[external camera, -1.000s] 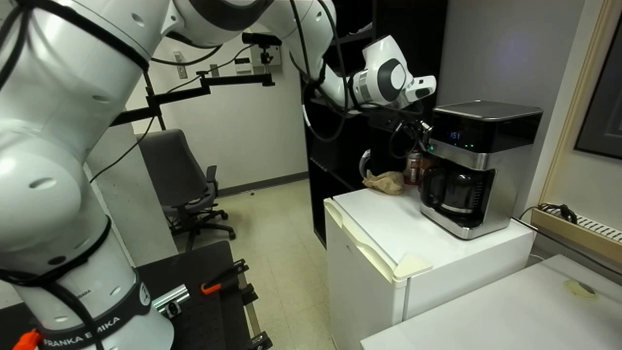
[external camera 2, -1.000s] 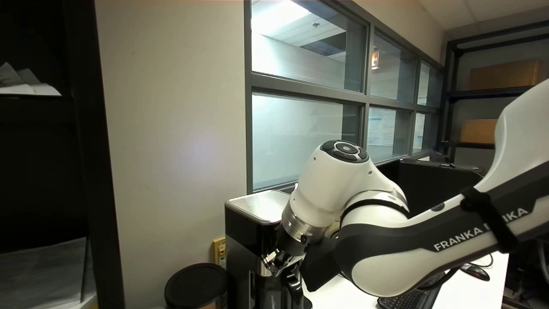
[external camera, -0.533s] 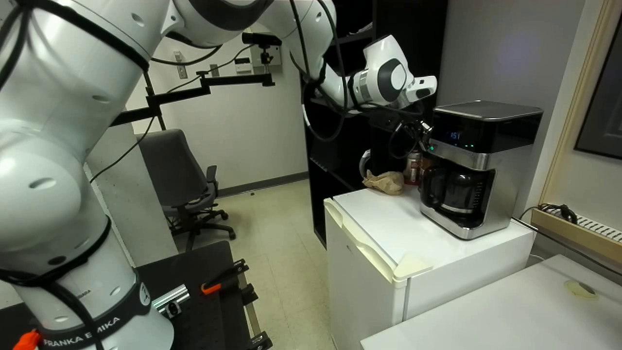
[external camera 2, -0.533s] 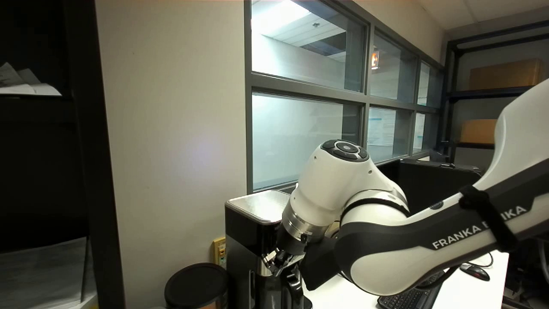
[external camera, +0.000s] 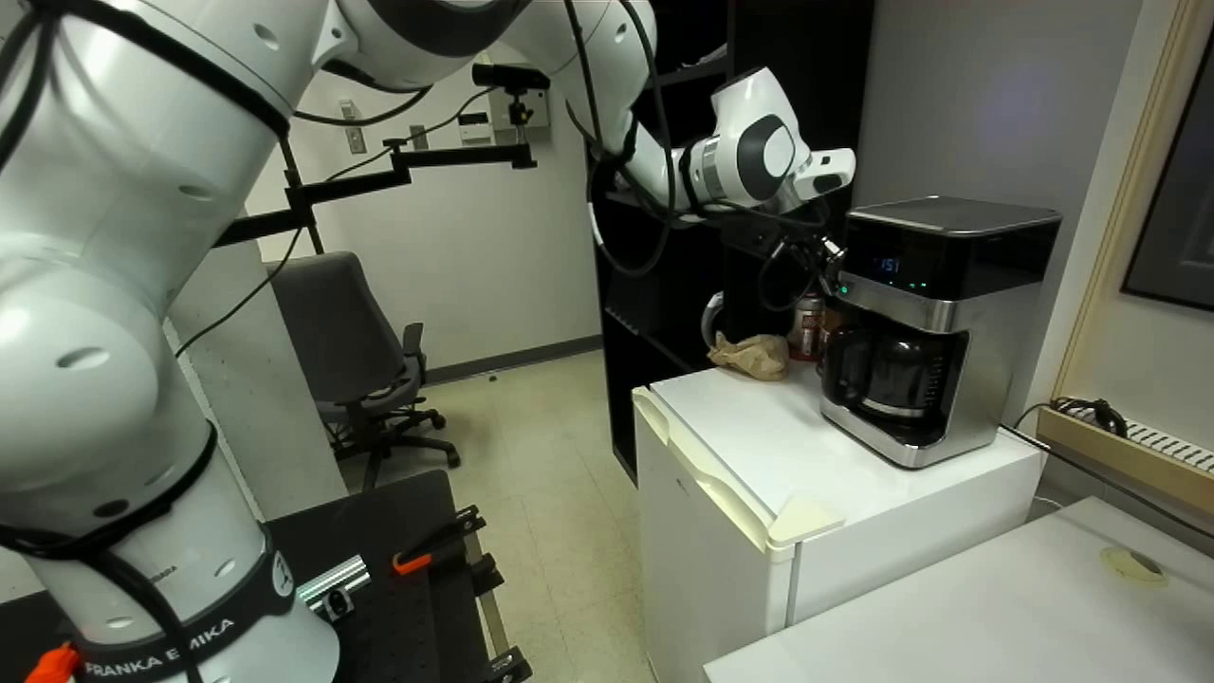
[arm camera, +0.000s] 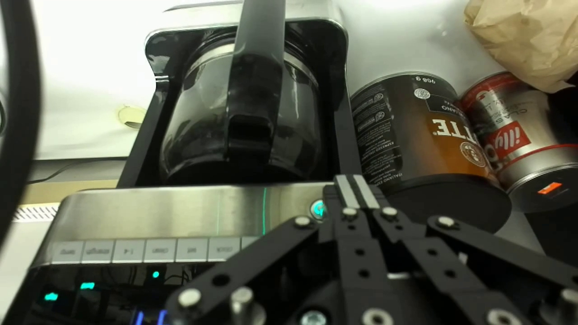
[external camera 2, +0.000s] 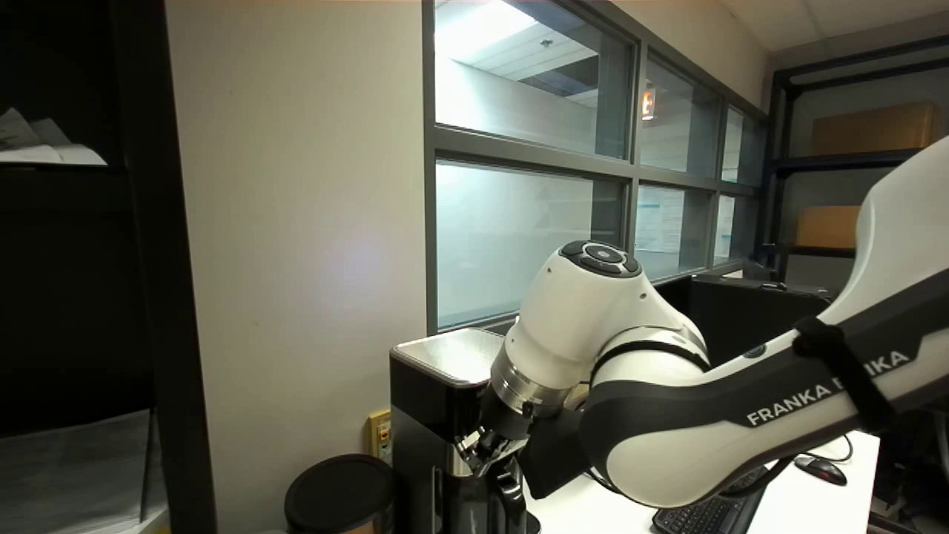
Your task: Push the far left round button on the coffee making machine
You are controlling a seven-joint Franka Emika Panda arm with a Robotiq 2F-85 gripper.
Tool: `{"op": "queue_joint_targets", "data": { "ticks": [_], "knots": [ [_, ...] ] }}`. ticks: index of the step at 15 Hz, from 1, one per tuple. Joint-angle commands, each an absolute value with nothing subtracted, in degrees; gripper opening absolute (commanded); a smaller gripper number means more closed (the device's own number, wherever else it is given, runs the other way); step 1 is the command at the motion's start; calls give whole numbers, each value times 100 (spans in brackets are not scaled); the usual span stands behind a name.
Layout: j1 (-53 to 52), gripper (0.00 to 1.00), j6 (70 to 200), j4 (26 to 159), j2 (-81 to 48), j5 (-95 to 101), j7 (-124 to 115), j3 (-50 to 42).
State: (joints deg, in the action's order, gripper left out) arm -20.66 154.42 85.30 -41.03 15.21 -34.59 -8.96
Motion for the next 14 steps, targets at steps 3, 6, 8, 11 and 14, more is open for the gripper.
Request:
{"op": "queue_joint_targets", "data": {
  "ticks": [3,6,8,11,14],
  "knots": [
    [-2042,0,15673,8877,-3861,1464,-3414,-1077],
    [-2035,0,15682,9038,-3780,1458,-3369,-1078],
    [-2034,0,15714,9279,-3633,1466,-3331,-1071],
    [-2016,0,15743,9745,-3385,1451,-3149,-959],
    [-2045,0,15767,10169,-3163,1467,-3031,-902]
  ]
}}
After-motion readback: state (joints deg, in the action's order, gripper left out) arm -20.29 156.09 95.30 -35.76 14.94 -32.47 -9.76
